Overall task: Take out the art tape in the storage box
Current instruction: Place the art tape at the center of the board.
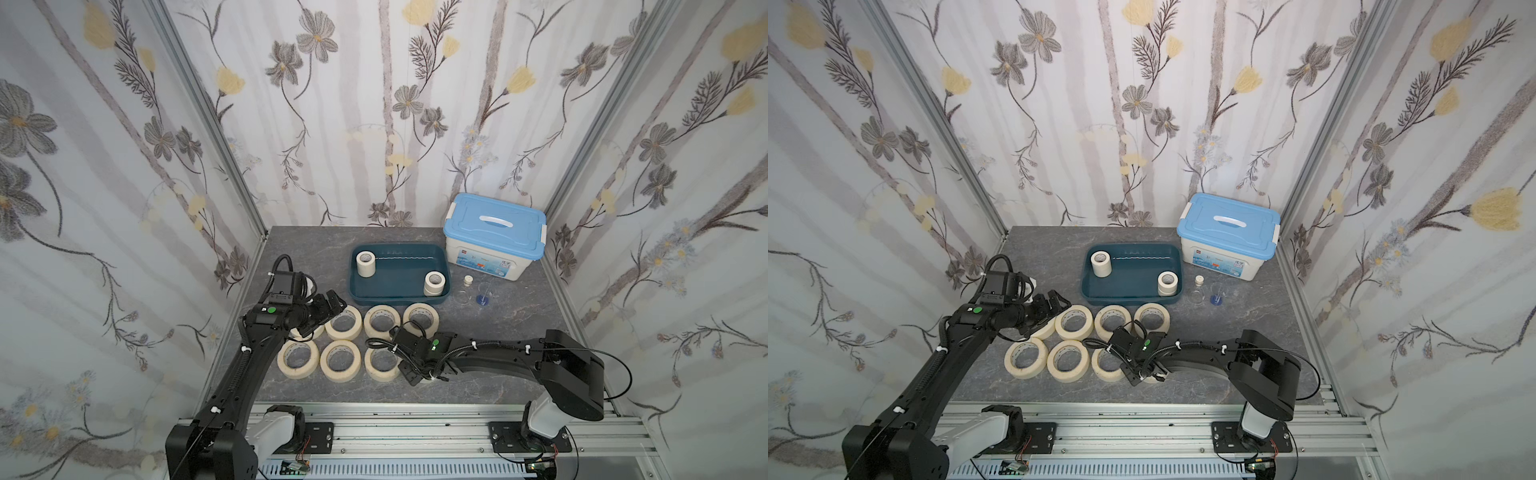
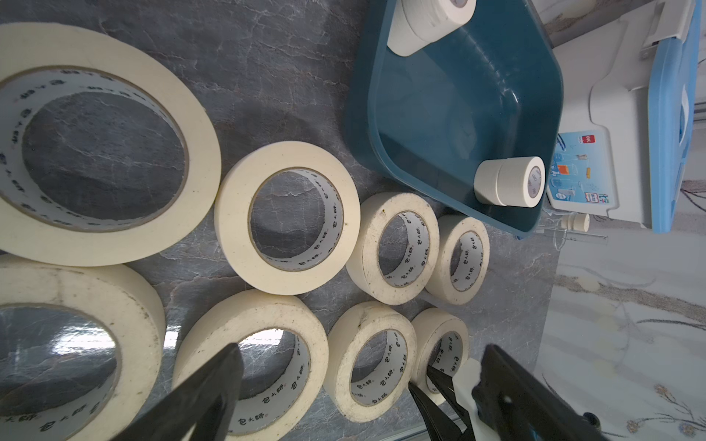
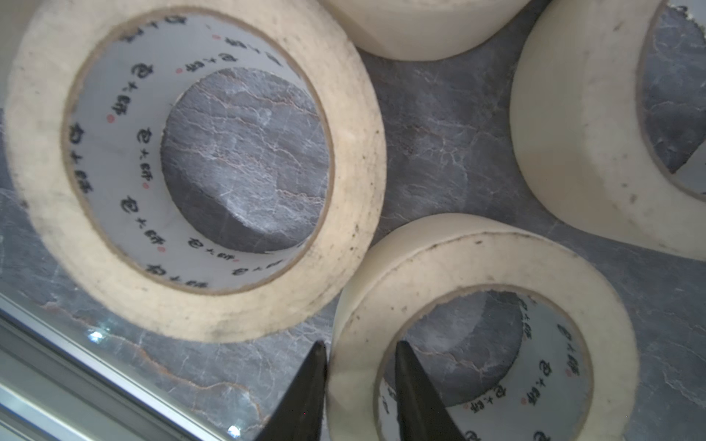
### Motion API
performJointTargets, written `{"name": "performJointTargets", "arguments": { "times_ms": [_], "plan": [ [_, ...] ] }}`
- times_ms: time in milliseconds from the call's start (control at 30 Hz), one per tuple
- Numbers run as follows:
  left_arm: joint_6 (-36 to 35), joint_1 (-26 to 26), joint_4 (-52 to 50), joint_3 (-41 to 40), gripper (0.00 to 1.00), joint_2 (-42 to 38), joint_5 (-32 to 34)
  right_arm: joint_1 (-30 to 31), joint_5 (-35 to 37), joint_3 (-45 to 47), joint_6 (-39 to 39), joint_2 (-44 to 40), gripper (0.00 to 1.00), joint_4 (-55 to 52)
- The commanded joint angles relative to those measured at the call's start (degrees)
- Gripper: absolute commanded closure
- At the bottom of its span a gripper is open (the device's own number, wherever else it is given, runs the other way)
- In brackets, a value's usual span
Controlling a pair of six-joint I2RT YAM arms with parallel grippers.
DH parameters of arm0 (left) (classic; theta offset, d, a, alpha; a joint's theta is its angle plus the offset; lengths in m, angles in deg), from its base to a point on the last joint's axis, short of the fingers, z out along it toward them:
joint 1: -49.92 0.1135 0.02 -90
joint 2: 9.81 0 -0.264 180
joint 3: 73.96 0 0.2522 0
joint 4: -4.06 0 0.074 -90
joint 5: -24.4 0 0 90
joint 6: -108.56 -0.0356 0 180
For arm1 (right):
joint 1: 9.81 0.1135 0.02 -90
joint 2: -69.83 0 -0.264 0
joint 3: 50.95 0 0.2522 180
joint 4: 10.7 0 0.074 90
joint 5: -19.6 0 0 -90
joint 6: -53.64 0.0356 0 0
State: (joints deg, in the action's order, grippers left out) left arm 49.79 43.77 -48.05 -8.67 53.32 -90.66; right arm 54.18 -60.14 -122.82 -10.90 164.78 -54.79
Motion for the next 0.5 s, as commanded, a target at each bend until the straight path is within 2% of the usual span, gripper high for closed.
{"name": "performJointTargets", "arguments": {
  "times_ms": [0, 467],
  "plan": [
    [-0.8, 0.0, -0.6, 0.3, 0.0, -0.2, 0.6, -0.1, 0.9, 0.1, 0.3, -1.6, 0.66, 0.9],
    [-0.5, -1.7, 0.4, -0.1, 0.0, 0.7, -0.2, -4.8, -0.9, -3.3, -1.1, -8.2, 0.59, -2.0]
  ]
}}
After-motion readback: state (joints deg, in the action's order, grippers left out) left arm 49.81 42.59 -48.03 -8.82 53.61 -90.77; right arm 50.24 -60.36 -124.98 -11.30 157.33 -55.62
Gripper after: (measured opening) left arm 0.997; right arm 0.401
